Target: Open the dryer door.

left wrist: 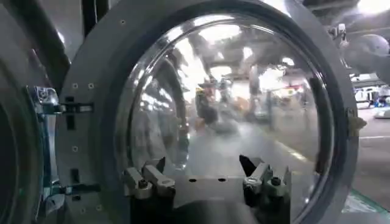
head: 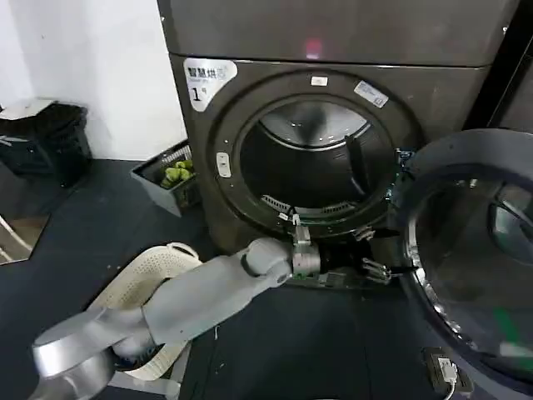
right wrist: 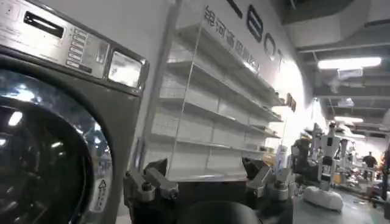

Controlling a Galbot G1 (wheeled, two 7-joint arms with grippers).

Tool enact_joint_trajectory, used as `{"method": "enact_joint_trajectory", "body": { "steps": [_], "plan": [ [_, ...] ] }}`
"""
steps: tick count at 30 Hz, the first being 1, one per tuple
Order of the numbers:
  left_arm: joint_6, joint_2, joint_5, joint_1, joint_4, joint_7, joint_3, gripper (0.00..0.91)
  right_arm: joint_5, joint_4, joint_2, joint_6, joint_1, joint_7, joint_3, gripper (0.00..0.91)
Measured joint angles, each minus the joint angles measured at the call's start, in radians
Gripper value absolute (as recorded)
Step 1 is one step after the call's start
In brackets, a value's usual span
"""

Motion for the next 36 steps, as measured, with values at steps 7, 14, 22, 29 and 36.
{"method": "enact_joint_trajectory", "body": {
  "steps": [7, 14, 22, 29, 36],
  "plan": [
    [-0.045, -0.012, 0.005, 0.008, -0.002, -0.024, -0.003, 0.907, -0.008, -0.022, -0.015, 0.006, 0.004, 0.0, 0.004, 0.907],
    [-0.147, 0.006, 0.034, 0.008, -0.031, -0.093, -0.009, 0.907, -0.006, -0.046, -0.039, 0.033, 0.003, 0.01, 0.027, 0.907],
    [-0.364, 0.122, -0.011, 0.023, -0.107, -0.154, 0.0, 0.907, -0.002, -0.069, -0.064, 0.054, 0.006, 0.013, 0.033, 0.907],
    [-0.411, 0.299, 0.028, 0.083, -0.244, -0.243, -0.029, 0.907, -0.005, -0.07, -0.08, 0.057, 0.026, 0.018, 0.024, 0.907],
    [-0.297, 0.546, 0.035, 0.183, -0.385, -0.234, -0.092, 0.907, -0.094, -0.061, -0.102, 0.1, 0.039, 0.039, 0.042, 0.907]
  ]
}}
